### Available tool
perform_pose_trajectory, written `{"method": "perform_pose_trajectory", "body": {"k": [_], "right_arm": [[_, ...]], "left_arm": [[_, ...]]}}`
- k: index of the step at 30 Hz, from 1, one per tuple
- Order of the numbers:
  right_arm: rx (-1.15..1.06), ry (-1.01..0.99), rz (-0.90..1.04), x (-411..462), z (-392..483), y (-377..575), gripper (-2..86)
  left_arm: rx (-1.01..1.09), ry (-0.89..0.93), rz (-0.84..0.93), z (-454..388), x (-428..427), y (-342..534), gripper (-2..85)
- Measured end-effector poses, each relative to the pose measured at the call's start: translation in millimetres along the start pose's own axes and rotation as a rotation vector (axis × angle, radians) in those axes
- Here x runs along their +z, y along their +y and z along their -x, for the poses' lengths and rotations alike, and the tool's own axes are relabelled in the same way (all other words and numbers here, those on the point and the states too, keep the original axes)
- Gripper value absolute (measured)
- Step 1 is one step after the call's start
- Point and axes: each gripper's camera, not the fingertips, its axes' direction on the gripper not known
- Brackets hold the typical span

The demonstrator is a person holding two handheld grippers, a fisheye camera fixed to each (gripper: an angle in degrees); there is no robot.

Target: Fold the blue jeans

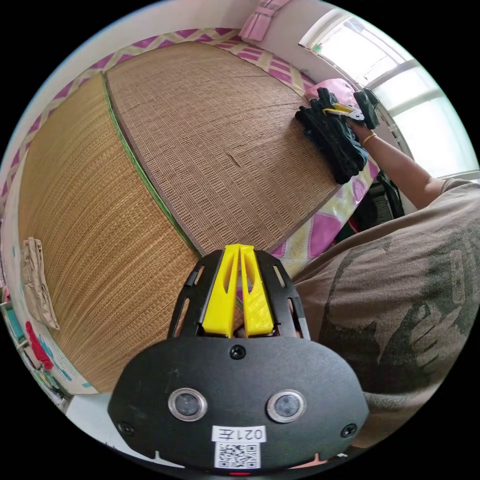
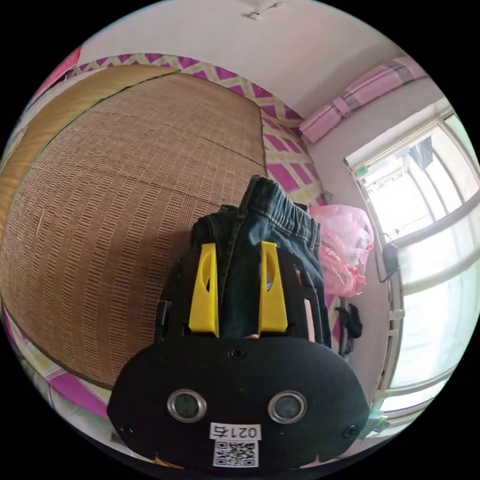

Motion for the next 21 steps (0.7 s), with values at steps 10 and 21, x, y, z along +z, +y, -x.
{"method": "perform_pose_trajectory", "body": {"k": [10, 21], "right_arm": [[0.291, -0.3, -0.018, -40, -111, 13, 5.6], [0.323, -0.392, -0.321, -263, -165, 26, 5.3]], "left_arm": [[-0.032, 0.012, 0.001, 15, -35, 43, -1.0], [0.011, 0.099, -0.082, 74, -46, 117, -1.0]]}}
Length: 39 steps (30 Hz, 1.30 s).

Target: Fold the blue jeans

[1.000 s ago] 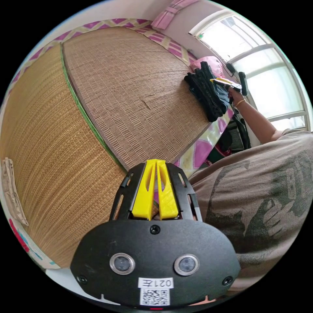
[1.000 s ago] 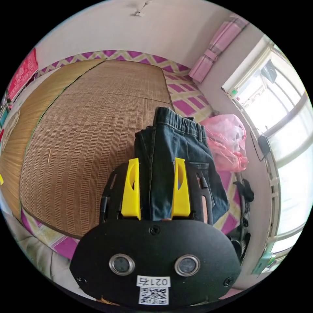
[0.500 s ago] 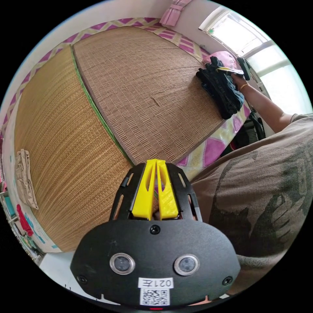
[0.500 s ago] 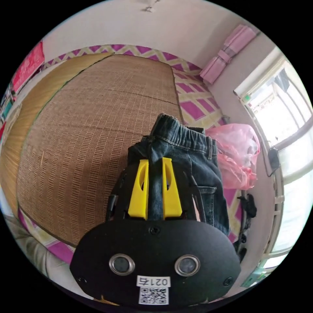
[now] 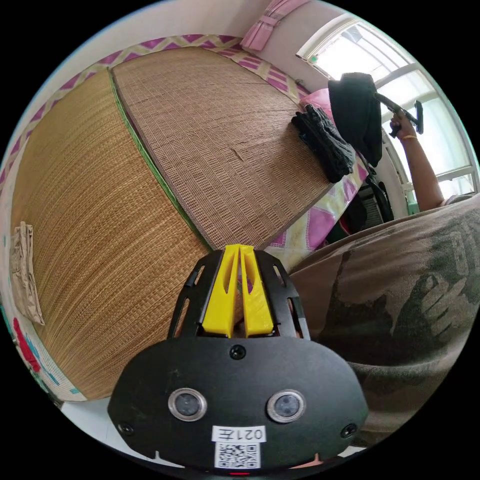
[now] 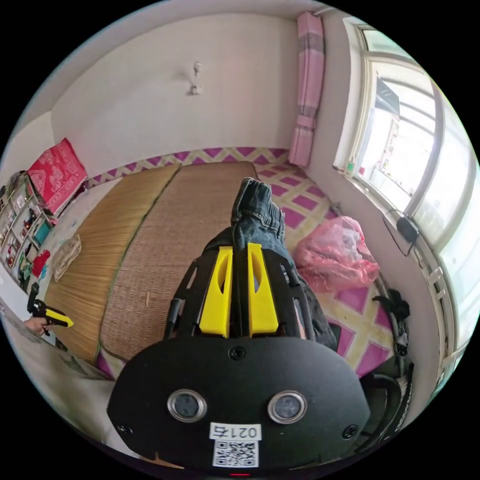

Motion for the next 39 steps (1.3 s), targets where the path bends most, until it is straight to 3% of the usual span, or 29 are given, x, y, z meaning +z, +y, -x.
{"method": "perform_pose_trajectory", "body": {"k": [4, 11, 16, 18, 21, 26, 32, 39], "right_arm": [[-0.11, -0.074, -0.042, -11, 86, -31, 5.2], [-0.341, -0.22, -0.082, 60, 330, -84, 4.9], [-0.642, -0.327, -0.102, 108, 514, -82, 5.1], [-0.775, -0.386, -0.031, 146, 605, -53, 5.3], [-0.728, -0.47, 0.19, 219, 686, -13, 3.7], [-0.515, -0.629, 0.273, 257, 710, -8, 2.7], [-0.83, -0.598, 0.303, 269, 785, 16, 12.9], [-1.204, -0.424, 0.217, 303, 889, 88, 15.0]], "left_arm": [[-0.004, 0.017, -0.039, 36, -10, 49, -1.0], [-0.093, 0.008, -0.119, 107, -35, 176, -1.0], [-0.254, -0.014, -0.156, 163, -42, 286, -1.0], [-0.337, 0.006, -0.168, 184, -37, 329, -1.0], [-0.455, 0.024, -0.169, 212, -25, 389, -1.0], [-0.562, 0.01, -0.173, 237, -10, 463, -1.0], [-0.666, 0.089, -0.208, 260, 31, 508, -1.0], [-0.701, 0.117, -0.241, 256, 61, 517, -1.0]]}}
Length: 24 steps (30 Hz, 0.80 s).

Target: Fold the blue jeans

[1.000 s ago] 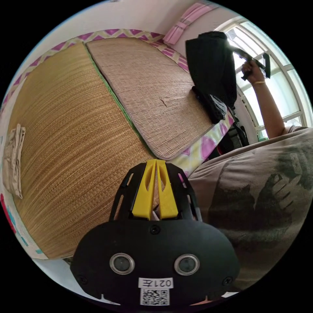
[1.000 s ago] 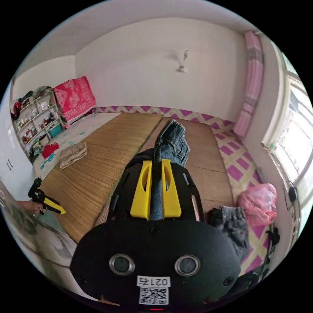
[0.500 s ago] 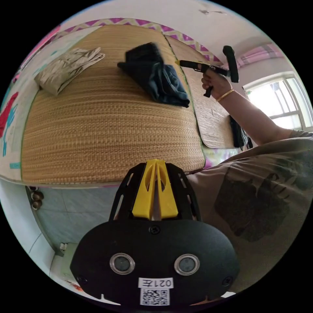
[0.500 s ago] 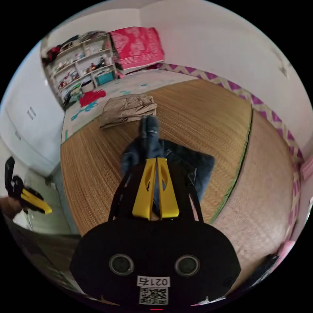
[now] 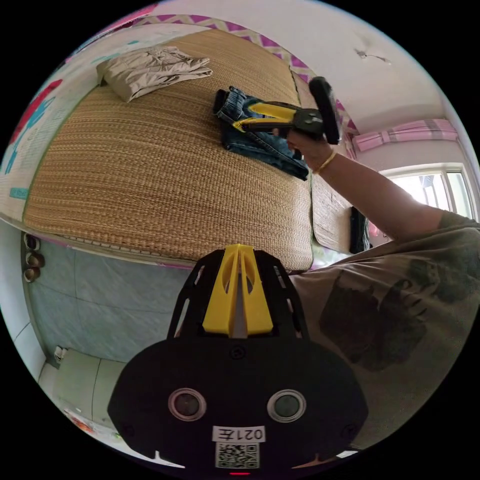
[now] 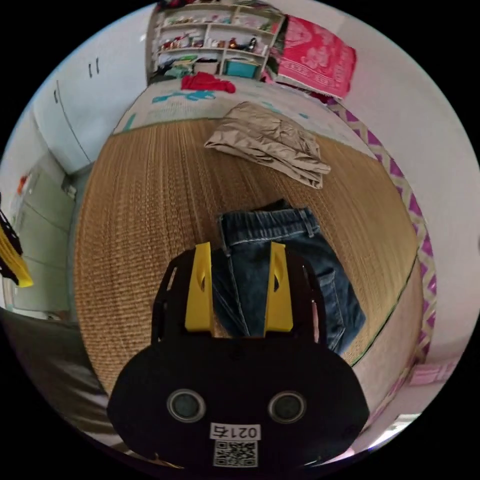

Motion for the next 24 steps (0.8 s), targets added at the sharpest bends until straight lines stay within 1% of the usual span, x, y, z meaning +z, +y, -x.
{"method": "perform_pose_trajectory", "body": {"k": [2, 4, 5, 6, 7, 9, 10, 11, 12, 13, 15, 16, 17, 18, 19, 20, 21, 22, 23, 24], "right_arm": [[-0.037, 0.067, 0.052, 24, 5, -4, 13.0], [-0.032, 0.08, 0.073, 35, -4, 0, 9.2], [0.034, 0.03, 0.051, 29, -22, 7, 6.2], [0.146, -0.085, -0.004, 14, -53, 19, 5.6], [0.212, -0.146, -0.038, 5, -72, 29, 5.2], [0.48, -0.298, -0.2, -40, -150, 96, 4.7], [0.532, -0.319, -0.233, -52, -168, 117, 4.5], [0.631, -0.36, -0.296, -76, -206, 166, 4.4], [0.724, -0.38, -0.358, -98, -239, 221, 4.7], [0.766, -0.382, -0.384, -108, -254, 249, 4.8], [0.905, -0.365, -0.463, -138, -302, 366, 5.0], [0.933, -0.349, -0.46, -141, -311, 392, 5.1], [0.995, -0.291, -0.416, -142, -325, 446, 5.5], [1.054, -0.223, -0.346, -134, -333, 497, 6.0], [1.082, -0.196, -0.31, -127, -337, 522, 6.3], [1.138, -0.16, -0.208, -105, -341, 571, 6.7], [1.203, -0.172, -0.1, -79, -342, 619, 6.9], [1.25, -0.195, -0.068, -67, -340, 642, 6.4], [1.321, -0.269, -0.071, -51, -334, 682, 5.3], [1.395, -0.31, -0.115, -43, -324, 713, 5.2]], "left_arm": [[0.004, -0.004, 0.005, -4, 10, 5, -1.0], [0.009, -0.012, 0.013, -6, 19, 8, -1.0], [0.011, -0.022, 0.015, -8, 25, 9, -1.0], [0.011, -0.025, 0.015, -9, 28, 10, -1.0], [0.008, -0.025, 0.016, -9, 35, 10, -1.0], [0.001, -0.011, 0.022, -11, 49, 9, -0.9], [0.0, 0.006, 0.028, -13, 61, 6, -0.9], [0.0, 0.026, 0.035, -17, 72, 2, -0.9], [-0.001, 0.039, 0.037, -19, 78, -1, -0.9], [0.002, 0.07, 0.035, -25, 89, -8, -0.9], [0.015, 0.11, 0.027, -39, 105, -21, -0.9], [0.028, 0.128, 0.024, -50, 117, -31, -0.9], [0.045, 0.14, 0.024, -63, 128, -42, -0.9], [0.054, 0.145, 0.024, -69, 135, -47, -0.9], [0.079, 0.152, 0.03, -83, 148, -59, -0.9], [0.107, 0.155, 0.04, -98, 162, -71, -0.8], [0.123, 0.159, 0.042, -106, 169, -77, -0.8], [0.176, 0.151, 0.044, -125, 181, -89, -0.7], [0.251, 0.093, 0.04, -150, 192, -100, -0.4], [0.291, 0.052, 0.034, -163, 197, -106, -0.2]]}}
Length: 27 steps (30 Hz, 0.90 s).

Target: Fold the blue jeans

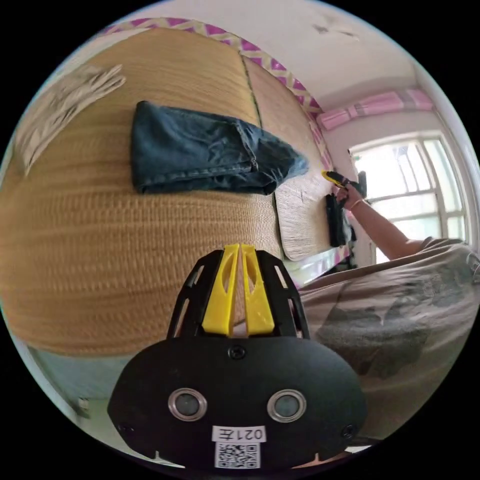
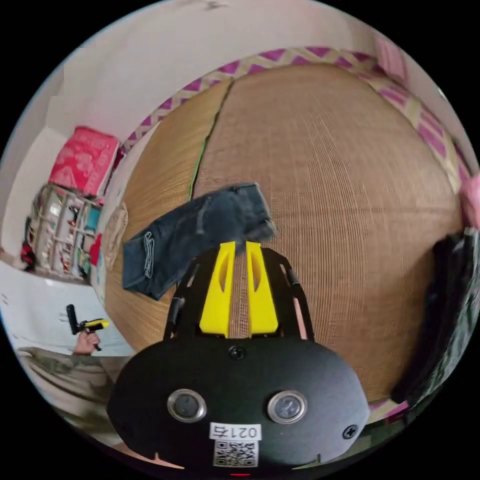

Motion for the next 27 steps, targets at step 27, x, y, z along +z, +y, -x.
{"method": "perform_pose_trajectory", "body": {"k": [27], "right_arm": [[-0.033, -0.029, 0.19, 18, -71, 184, 1.0]], "left_arm": [[0.039, -0.125, -0.19, -82, 250, -107, 1.7]]}}
